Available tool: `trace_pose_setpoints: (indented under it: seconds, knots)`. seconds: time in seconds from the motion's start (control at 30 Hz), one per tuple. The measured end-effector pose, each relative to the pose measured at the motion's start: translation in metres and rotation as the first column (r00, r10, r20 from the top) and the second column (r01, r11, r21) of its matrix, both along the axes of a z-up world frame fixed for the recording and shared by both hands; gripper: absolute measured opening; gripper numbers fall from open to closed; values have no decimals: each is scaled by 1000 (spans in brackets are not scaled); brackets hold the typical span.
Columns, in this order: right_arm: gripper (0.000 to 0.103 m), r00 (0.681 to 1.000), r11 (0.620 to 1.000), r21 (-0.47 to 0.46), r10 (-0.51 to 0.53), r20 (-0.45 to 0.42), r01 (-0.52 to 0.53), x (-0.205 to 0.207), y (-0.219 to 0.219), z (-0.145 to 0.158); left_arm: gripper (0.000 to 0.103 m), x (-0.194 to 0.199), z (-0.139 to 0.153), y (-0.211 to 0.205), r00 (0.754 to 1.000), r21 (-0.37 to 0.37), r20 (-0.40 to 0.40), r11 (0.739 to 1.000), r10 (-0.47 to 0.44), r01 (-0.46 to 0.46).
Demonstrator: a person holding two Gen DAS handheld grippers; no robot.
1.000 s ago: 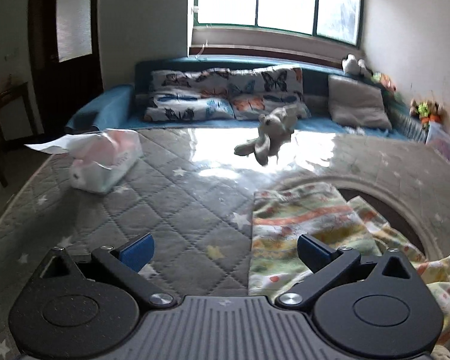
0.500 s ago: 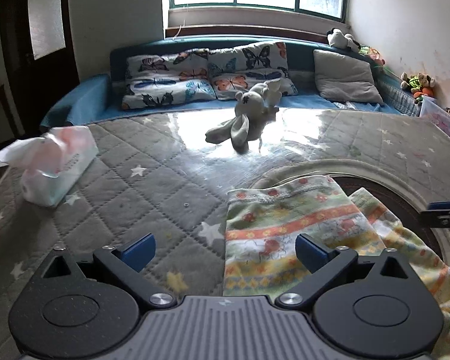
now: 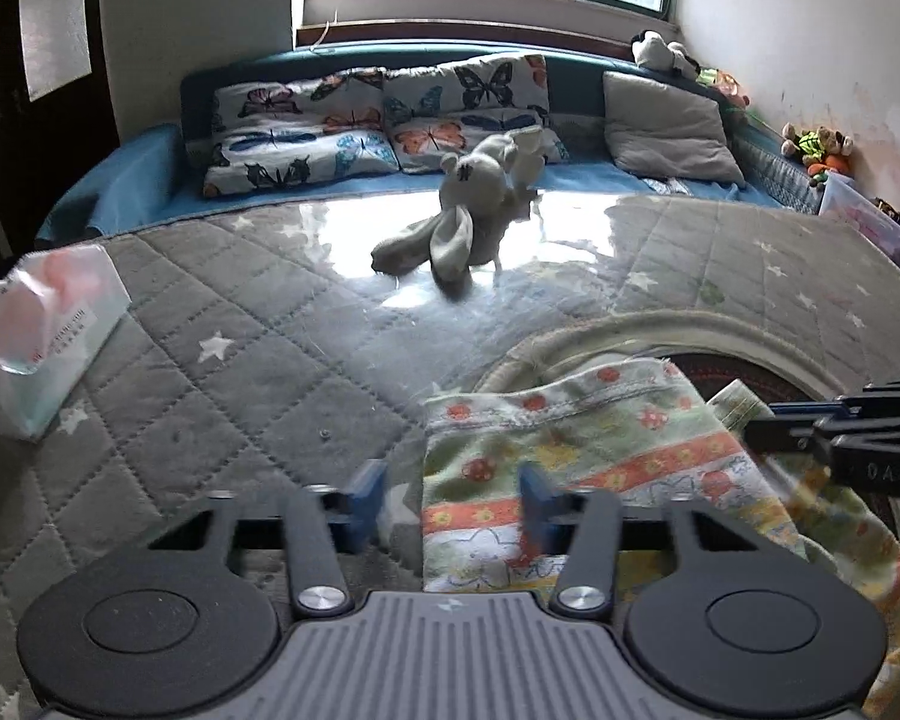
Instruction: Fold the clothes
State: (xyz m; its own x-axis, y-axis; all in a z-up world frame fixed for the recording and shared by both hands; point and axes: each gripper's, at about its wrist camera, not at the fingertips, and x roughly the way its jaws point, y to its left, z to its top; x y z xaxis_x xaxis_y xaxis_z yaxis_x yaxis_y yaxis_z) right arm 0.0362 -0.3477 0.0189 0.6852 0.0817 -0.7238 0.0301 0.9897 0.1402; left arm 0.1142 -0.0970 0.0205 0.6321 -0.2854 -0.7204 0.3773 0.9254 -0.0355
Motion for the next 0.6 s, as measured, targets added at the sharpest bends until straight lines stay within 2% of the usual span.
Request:
trace_pose_setpoints:
  seconds: [0.03,0.07,0.17,0.33,0.43,0.53,0.6]
  knots:
    - [5,1000,1000,-2,-1,1,1,0,0,0,30,-1,-1,-1,1000,6,11,1000,-2,2]
    - [3,1000,1000,-4,-2,10,2,-1,0,1,14,-1,-1,-1,1000,12,20,1000,-9,9]
    - [2,998,998,-48,-31,57,33,-6,-1,10,4,-2,1,1,999,21,43,1000,1,-2]
    - [1,982,981,-116,-138,127,153,-14,-21,25,1,6,11,16,990,21,112,996,87,-89]
    - [2,971,966,-127,-210,116,224,-10,-40,24,2,18,12,25,982,28,129,989,141,-146]
    - [2,964,960,-96,-256,64,262,-2,-58,13,2,29,3,31,980,40,96,983,172,-177]
    - [5,960,954,-101,-280,33,282,1,-65,5,2,30,1,35,983,16,54,984,174,-175]
